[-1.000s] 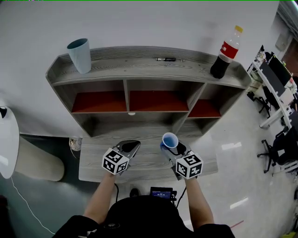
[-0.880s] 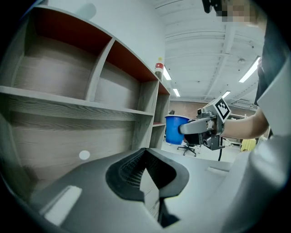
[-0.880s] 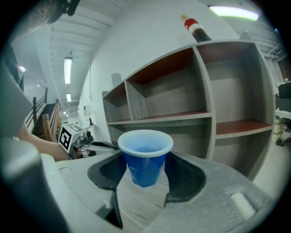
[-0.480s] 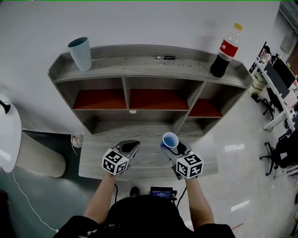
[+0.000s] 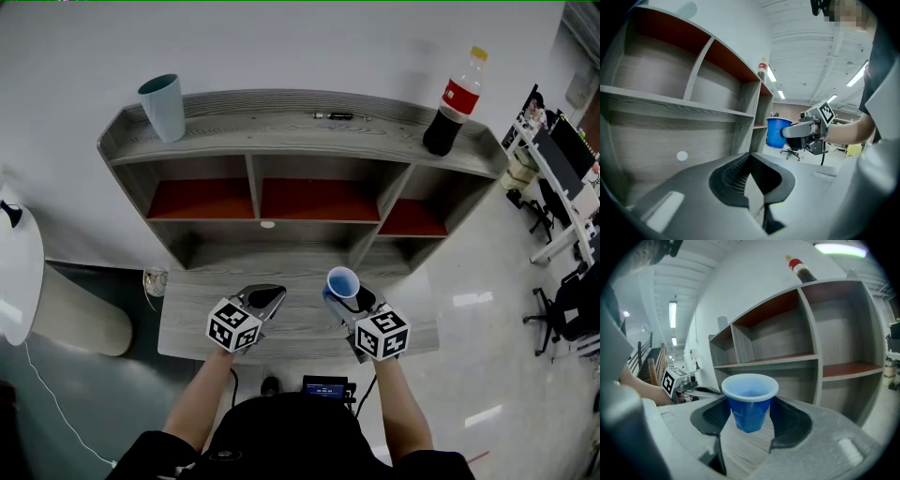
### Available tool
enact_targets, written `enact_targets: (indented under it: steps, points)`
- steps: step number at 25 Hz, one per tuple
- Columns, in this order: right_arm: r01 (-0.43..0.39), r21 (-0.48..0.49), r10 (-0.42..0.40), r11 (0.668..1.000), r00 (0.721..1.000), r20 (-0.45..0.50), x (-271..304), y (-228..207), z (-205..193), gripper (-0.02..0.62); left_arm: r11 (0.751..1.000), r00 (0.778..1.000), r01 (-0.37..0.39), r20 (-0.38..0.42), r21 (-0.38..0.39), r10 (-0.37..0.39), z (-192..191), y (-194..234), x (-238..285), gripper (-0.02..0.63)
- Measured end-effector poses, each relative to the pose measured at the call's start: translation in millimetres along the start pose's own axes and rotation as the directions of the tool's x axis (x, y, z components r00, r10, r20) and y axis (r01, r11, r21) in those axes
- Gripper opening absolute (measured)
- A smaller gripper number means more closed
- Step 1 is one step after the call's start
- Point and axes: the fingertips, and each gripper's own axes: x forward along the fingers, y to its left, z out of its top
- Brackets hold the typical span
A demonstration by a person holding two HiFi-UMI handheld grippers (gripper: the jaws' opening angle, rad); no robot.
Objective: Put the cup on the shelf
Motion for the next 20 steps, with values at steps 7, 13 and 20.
enact_targets:
  steps: [7,13,20]
  points:
    - [-0.065,-0.029,0.064,0.997,0.997,-0.050,-6.4,14.9,-9.0,0.261,0.998,0.998,0.045,-0.036,-0.052,-0.047,-1.9,-26.8,7.7,0.003]
    - [-0.145,-0.033,0.141,0.989,0.985,-0.103,-20.3,36.7,-7.7,0.261,0.994,0.998,0.022,-0.049,-0.106,-0.027,12.9,-35.4,9.1,0.003]
    - [-0.162,-0.019,0.159,0.987,0.981,-0.110,-23.2,32.2,32.3,0.261,0.998,1.000,-0.006,-0.025,-0.069,0.004,66.7,-31.1,15.9,0.003]
